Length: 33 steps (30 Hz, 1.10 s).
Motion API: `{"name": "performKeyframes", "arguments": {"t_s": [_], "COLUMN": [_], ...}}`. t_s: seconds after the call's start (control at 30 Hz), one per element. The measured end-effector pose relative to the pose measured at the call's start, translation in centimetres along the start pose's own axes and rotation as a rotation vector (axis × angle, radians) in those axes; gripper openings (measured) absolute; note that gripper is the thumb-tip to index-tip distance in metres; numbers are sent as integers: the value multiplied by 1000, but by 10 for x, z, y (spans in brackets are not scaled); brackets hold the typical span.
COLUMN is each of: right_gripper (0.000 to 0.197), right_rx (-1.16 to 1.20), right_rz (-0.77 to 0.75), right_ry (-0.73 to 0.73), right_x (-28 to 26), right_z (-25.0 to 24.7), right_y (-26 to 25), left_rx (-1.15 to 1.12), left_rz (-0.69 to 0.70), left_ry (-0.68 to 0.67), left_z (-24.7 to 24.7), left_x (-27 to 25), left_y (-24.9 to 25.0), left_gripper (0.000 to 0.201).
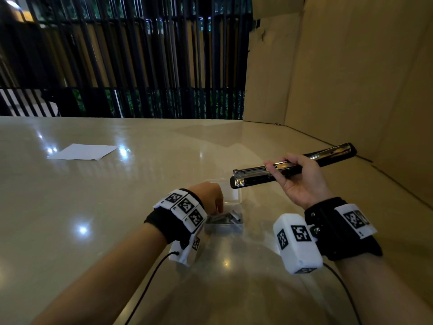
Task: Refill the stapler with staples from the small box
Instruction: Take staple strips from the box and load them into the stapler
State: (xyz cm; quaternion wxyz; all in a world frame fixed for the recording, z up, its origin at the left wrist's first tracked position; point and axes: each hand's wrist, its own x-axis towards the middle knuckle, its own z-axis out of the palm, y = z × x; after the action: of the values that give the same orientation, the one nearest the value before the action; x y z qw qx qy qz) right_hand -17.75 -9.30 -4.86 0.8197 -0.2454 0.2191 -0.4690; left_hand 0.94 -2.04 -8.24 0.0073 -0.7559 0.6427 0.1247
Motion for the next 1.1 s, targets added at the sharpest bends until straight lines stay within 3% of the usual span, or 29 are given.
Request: {"name": "performKeyframes", "arguments": {"t_s": [0.7, 0.9, 0.97, 1.1], "right_gripper": [15, 15, 14, 16], "right_rx": [-14, -25, -30, -43], "right_rz": [-6, -11, -6, -4], "right_ry": [-32, -21, -21, -33], "right_x": [-4, -5, -4, -4], "right_z": [2, 3, 2, 3], "right_y": [-1, -3, -3, -1], "left_rx": [-163, -324, -345, -387], "left_rz": [-24, -22, -18, -70], "left_ry": [27, -38, 4, 282], "left_z": [-2, -4, -7, -13], "left_x": [-2, -7, -11, -19], "left_y": [1, -3, -5, -15], "left_gripper": [20, 34, 36, 29]}}
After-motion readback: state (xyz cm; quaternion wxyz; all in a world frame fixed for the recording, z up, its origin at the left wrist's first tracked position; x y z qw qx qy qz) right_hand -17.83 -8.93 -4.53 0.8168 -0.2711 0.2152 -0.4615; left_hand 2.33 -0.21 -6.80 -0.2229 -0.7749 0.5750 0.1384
